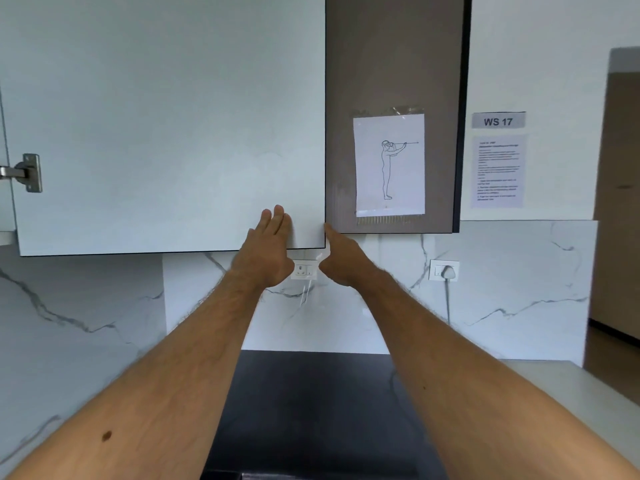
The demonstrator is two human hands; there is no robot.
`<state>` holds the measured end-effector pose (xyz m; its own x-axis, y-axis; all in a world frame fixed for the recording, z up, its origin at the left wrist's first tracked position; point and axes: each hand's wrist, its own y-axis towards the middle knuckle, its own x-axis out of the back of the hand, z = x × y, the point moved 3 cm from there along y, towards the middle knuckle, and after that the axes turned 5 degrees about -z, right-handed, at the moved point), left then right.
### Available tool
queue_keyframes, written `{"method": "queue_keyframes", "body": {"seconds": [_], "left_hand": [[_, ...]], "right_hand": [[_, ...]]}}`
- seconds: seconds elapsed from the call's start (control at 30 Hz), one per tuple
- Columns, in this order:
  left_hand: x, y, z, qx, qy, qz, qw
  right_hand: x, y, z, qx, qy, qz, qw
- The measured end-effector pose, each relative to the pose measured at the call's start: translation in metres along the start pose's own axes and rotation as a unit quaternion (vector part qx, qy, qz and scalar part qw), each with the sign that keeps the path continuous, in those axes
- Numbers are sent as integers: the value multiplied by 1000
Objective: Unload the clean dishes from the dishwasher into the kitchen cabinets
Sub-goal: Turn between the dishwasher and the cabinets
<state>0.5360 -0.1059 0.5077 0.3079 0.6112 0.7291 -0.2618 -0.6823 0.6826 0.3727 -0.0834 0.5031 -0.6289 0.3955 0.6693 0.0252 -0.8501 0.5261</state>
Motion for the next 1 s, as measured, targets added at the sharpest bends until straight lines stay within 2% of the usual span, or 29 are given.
{"method": "queue_keyframes", "body": {"seconds": [0.1, 0.27, 0.4, 0.57, 0.83, 1.0], "left_hand": [[-4, -3, -6, -7, -17, -37, 999], [-25, -16, -34, -123, -39, -86, 988], [-54, -36, -63, -130, -32, -58, 989], [-84, -62, -93, -93, -52, 3, 994], [-120, -100, -156, -100, -121, 52, 986], [-149, -129, -191, -133, -158, 66, 976]], "right_hand": [[8, -7, -8, 7, -14, -18, 1000], [21, -23, -34, 0, -59, -60, 996], [34, -50, -65, -20, -101, -83, 991], [44, -97, -110, -69, -148, -64, 984], [55, -171, -160, -161, -202, -65, 964], [58, -230, -188, -226, -218, -44, 948]]}}
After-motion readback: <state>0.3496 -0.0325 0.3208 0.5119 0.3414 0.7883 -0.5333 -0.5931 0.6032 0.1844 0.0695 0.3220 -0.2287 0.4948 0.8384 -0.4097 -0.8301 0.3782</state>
